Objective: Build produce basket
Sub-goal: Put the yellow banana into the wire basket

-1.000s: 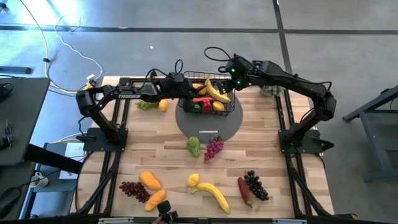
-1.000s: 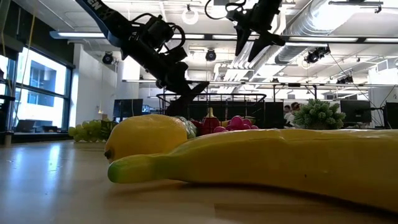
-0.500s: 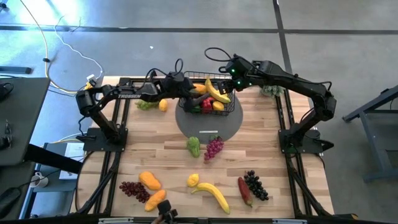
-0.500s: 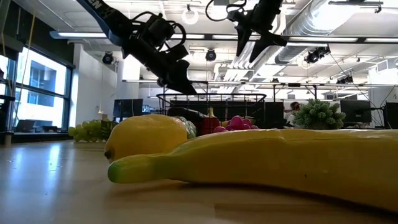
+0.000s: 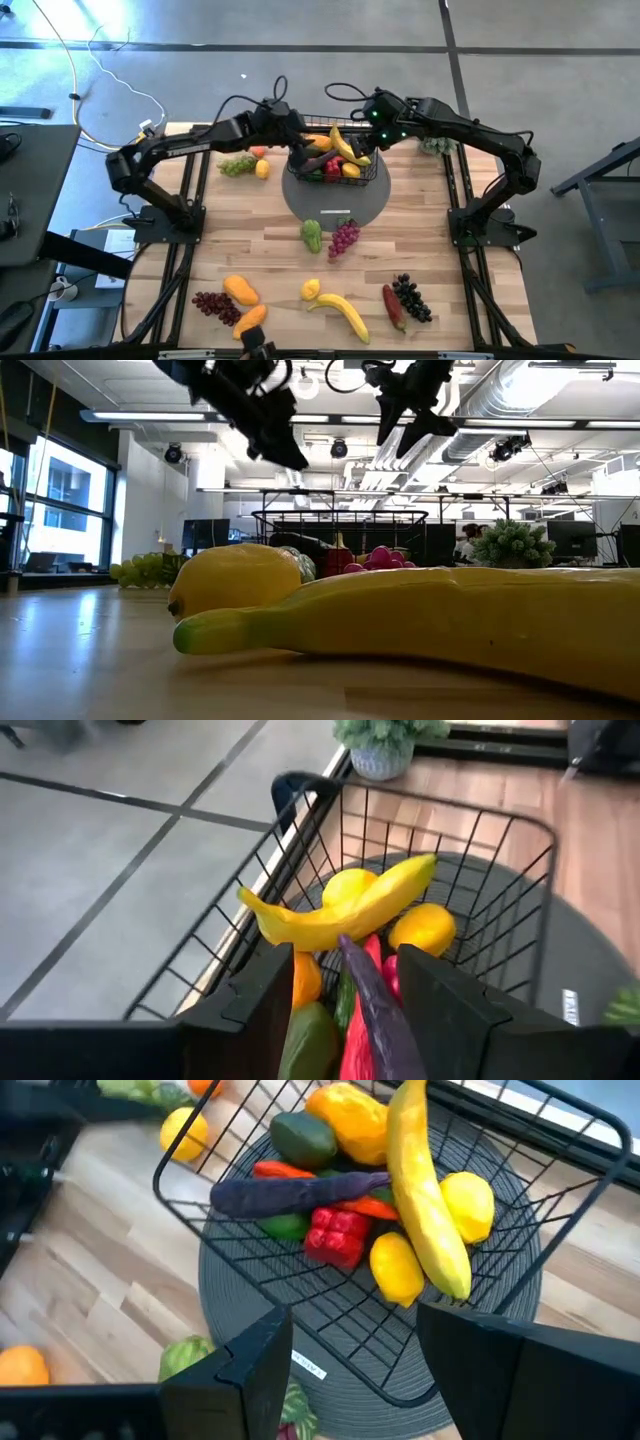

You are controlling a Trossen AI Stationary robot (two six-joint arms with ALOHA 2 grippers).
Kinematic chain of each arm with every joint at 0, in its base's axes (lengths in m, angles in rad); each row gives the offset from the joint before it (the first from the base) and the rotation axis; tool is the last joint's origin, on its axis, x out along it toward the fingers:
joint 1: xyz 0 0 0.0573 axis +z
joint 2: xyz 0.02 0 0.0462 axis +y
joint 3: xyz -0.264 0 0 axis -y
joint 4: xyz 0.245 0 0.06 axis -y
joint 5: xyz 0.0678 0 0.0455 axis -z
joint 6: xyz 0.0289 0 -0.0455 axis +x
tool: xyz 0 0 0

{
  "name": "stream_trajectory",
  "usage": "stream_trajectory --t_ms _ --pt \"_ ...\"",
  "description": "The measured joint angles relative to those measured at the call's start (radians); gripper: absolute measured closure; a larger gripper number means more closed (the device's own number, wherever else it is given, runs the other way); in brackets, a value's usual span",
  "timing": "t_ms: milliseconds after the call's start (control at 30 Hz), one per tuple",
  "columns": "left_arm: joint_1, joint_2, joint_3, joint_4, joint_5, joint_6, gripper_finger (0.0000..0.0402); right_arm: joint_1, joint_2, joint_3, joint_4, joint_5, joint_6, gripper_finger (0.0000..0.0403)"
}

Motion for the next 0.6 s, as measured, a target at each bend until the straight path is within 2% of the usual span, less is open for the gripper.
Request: stream_trajectory --t_ms 367,600 --pt "-0.001 -0.172 0.012 -0.168 0.0 -0.162 0.0233 0.0 0.0 0.0 -0.018 -0.172 -0.111 0.0206" --pt "-0.038 -0.298 0.012 -0.291 0.0 -0.27 0.0233 0.041 0.0 0.0 -0.049 -0.178 -0.193 0.0193"
